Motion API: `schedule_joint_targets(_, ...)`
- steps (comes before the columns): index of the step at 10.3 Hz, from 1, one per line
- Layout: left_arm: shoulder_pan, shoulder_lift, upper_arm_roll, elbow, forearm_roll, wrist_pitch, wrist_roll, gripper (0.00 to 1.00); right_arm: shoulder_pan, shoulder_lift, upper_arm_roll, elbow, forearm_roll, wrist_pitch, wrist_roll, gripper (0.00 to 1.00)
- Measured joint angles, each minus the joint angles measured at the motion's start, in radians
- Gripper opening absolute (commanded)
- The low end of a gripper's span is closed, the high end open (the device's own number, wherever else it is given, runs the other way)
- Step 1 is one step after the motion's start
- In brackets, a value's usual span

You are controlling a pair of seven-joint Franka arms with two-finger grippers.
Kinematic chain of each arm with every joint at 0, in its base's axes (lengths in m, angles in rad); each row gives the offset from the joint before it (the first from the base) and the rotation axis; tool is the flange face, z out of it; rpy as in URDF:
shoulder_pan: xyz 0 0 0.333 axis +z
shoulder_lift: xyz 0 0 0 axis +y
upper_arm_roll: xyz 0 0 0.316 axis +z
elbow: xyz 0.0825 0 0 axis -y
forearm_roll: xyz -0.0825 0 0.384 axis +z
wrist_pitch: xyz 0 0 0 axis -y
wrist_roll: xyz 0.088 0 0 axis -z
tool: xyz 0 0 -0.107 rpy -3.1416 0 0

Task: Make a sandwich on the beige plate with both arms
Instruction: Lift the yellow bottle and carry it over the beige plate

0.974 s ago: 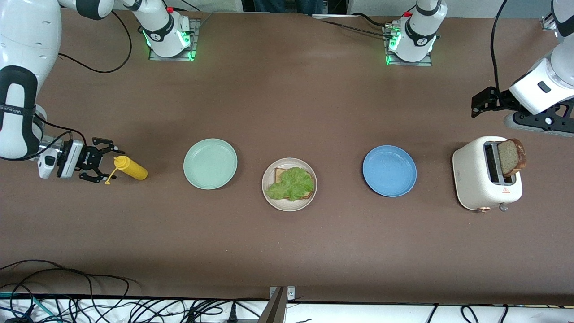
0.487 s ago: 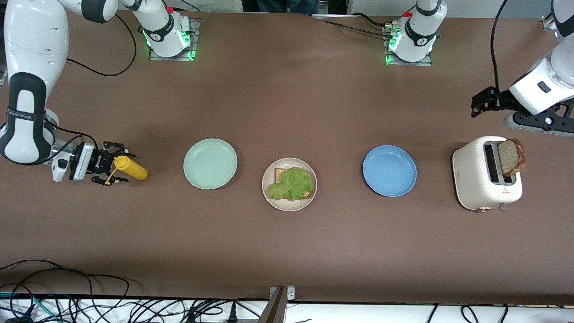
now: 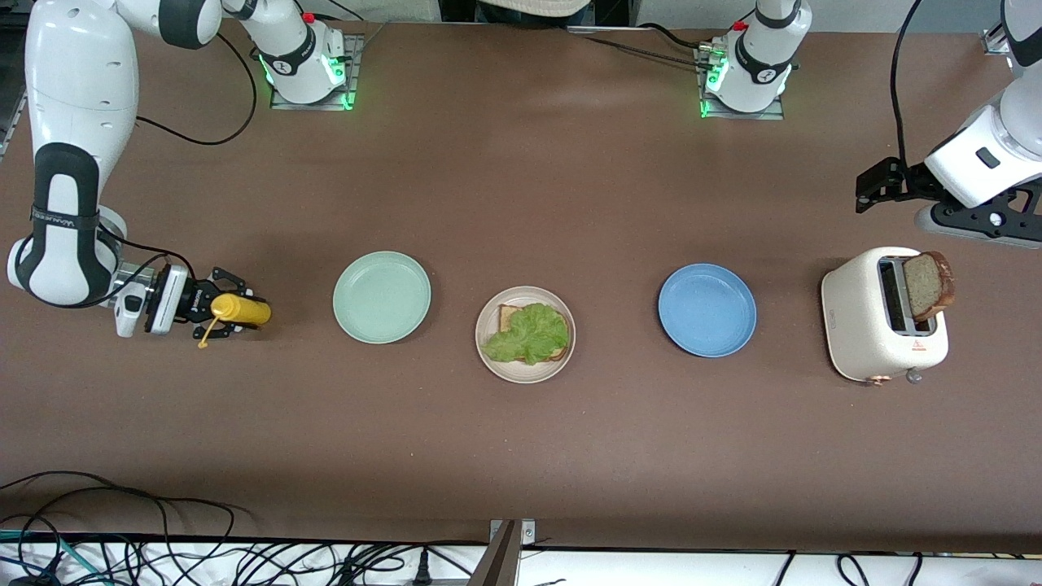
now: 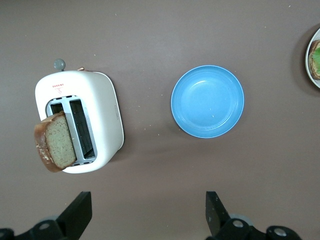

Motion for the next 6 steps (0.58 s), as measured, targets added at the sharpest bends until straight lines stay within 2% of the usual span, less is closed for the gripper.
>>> schedule_joint_targets(3,0.0,0.0,0.0,0.0,0.0,0.0,0.0,1.0,0.084,-0.001,0.002,0.072,-0.001,0.071,0.018,0.0)
schedule_joint_targets(6,0.0,0.0,0.0,0.0,0.0,0.0,0.0,1.0,0.192,-0.001,0.002,0.107,-0.001,0.155,0.119,0.0)
